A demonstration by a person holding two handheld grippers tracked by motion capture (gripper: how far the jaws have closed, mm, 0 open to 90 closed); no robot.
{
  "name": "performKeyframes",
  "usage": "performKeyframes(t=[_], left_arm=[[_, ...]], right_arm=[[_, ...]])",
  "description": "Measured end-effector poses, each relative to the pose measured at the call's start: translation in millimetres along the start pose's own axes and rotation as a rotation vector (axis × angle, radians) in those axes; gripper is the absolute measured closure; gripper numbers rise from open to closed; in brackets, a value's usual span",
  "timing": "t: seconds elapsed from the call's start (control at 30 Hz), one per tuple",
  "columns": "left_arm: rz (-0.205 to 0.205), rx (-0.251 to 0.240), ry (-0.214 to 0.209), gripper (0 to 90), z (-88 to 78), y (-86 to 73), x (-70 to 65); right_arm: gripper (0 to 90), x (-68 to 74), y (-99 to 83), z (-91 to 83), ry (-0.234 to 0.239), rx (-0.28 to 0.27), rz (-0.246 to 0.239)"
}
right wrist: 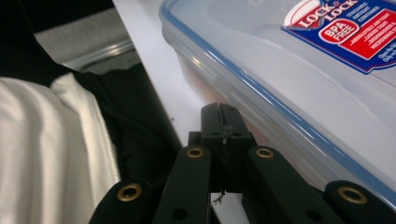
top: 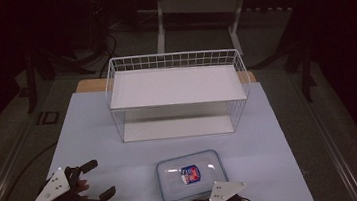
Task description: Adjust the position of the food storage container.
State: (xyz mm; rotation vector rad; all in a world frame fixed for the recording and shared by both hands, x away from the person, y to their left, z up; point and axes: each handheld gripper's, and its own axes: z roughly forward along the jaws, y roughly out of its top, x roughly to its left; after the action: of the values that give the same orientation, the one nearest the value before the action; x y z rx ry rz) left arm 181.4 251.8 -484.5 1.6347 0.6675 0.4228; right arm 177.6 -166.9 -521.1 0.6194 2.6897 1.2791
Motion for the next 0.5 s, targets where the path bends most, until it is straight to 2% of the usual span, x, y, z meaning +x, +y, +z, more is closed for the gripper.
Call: performKeyframes(t=[0.13,0.23,0.4,0.5], left_arm=[[-0.002,-0.001,-0.003,0.8,0.2,-0.3,-0.2],[0.004,0.000,-0.004,0.8,0.7,0.2,-1.5],[0.010,0.011,-0.008,0.8,1.9,0.1,-2.7],[0.011,0.010,-0.007,0.8,1.9,0.1,-2.9]], right_arm=[[89.9,-4.0,-0.6,3.1,-0.006,0.010,0.012],[89.9,-10.1,0.2,4.0,-0.010,0.000,0.046],[89.9,-16.0,4.5,9.9,-0.031,-0.009,0.047],[89.9,-16.0,8.7,15.5,-0.039,-0.011,0.030]])
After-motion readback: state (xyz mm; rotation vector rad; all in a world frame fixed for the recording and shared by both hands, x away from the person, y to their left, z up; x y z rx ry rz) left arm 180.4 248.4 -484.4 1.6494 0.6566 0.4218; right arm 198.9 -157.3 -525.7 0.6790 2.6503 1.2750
